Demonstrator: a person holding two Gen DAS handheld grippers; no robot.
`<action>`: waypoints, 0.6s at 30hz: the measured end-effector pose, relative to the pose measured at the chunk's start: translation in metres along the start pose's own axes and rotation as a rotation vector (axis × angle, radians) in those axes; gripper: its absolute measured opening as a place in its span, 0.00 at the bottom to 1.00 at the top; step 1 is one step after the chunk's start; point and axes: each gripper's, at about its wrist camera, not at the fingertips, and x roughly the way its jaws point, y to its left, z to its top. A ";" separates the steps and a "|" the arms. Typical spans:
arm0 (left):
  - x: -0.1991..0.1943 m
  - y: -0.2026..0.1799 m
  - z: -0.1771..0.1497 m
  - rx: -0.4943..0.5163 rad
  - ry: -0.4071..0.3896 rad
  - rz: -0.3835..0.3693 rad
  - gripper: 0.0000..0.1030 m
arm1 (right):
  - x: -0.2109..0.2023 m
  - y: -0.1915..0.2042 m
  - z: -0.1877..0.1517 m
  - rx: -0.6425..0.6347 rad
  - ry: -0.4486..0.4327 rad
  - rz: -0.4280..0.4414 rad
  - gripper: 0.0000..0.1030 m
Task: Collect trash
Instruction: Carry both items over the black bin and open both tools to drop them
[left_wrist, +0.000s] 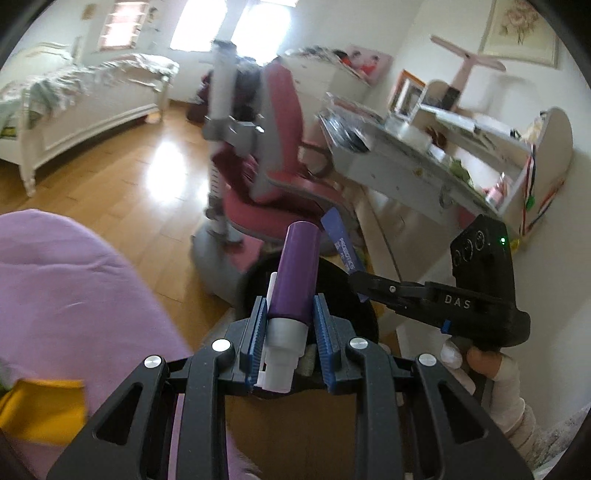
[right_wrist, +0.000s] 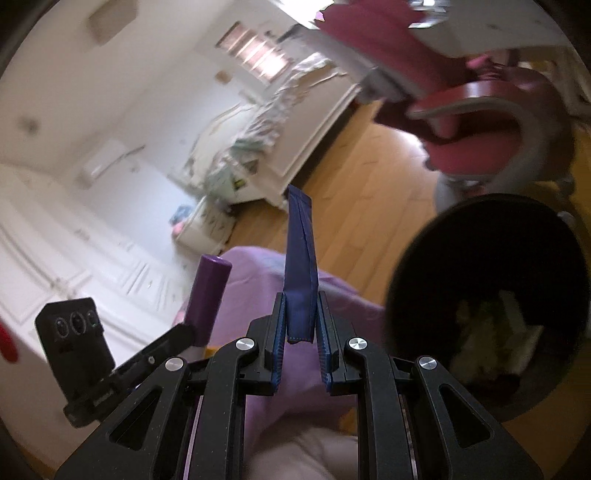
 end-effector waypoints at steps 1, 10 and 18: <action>0.009 -0.005 0.000 0.005 0.015 -0.011 0.25 | -0.002 -0.007 0.001 0.011 -0.004 -0.009 0.16; 0.084 -0.025 -0.002 0.028 0.173 -0.039 0.25 | -0.012 -0.085 -0.006 0.138 -0.013 -0.091 0.16; 0.127 -0.029 -0.007 0.010 0.237 -0.040 0.25 | -0.010 -0.114 -0.013 0.188 -0.003 -0.121 0.16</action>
